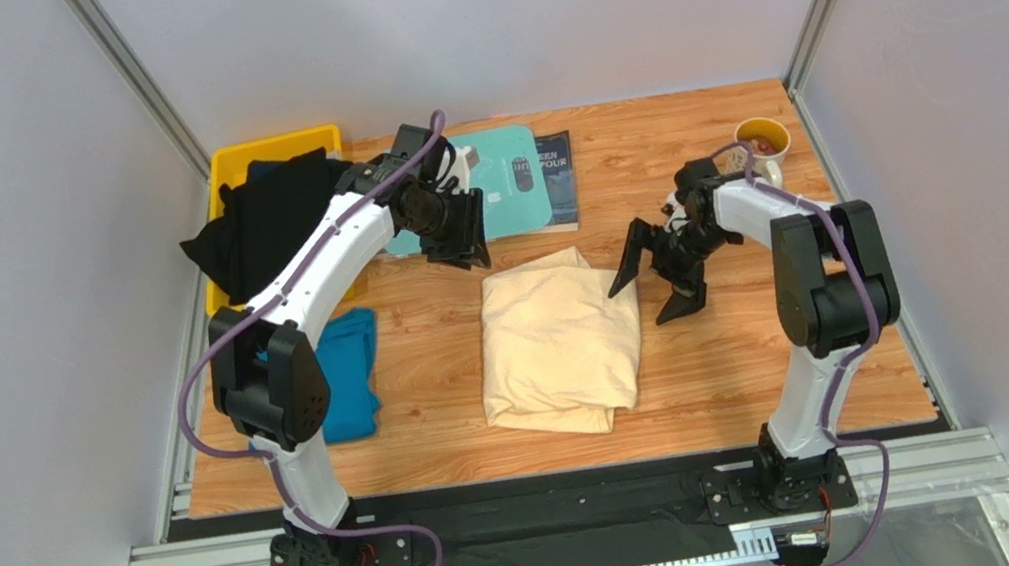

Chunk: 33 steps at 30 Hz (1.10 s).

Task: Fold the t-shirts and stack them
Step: Flatten out the tshirt

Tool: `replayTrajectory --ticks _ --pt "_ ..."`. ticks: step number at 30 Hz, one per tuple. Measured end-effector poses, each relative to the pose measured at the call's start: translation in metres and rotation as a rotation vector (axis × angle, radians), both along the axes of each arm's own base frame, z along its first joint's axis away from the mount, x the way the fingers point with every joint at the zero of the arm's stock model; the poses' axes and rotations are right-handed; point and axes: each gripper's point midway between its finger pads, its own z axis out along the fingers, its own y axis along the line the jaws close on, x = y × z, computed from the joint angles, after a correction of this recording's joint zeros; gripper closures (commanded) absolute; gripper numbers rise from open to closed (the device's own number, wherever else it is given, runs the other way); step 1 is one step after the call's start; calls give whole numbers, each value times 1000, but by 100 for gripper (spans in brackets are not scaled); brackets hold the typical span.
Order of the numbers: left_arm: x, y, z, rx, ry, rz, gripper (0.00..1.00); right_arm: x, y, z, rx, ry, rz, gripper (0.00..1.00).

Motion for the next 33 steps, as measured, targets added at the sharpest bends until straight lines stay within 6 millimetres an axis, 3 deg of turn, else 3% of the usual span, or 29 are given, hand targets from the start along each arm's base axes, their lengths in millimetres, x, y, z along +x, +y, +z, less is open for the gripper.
replayTrajectory --ticks 4,12,13,15,17,19,20,21,33 --pt "-1 8 -4 33 -1 22 55 -2 4 -18 9 48 11 0" --pt "2 19 1 57 -27 52 56 6 20 -16 91 63 35 0" --pt "2 21 2 59 -30 57 56 6 22 -15 100 64 41 3" --pt "3 22 3 62 -35 62 56 5 29 -15 119 67 58 20" --pt "4 24 2 66 -36 67 56 3 35 -16 137 65 80 17" --pt "4 25 2 67 -37 69 57 3 40 -17 154 63 92 32" --pt "5 25 2 67 -37 70 57 3 41 -17 160 57 100 62" --pt "5 25 2 68 -37 70 57 4 41 -18 159 46 105 99" --pt "7 29 2 75 -40 80 57 9 39 -20 129 9 123 100"
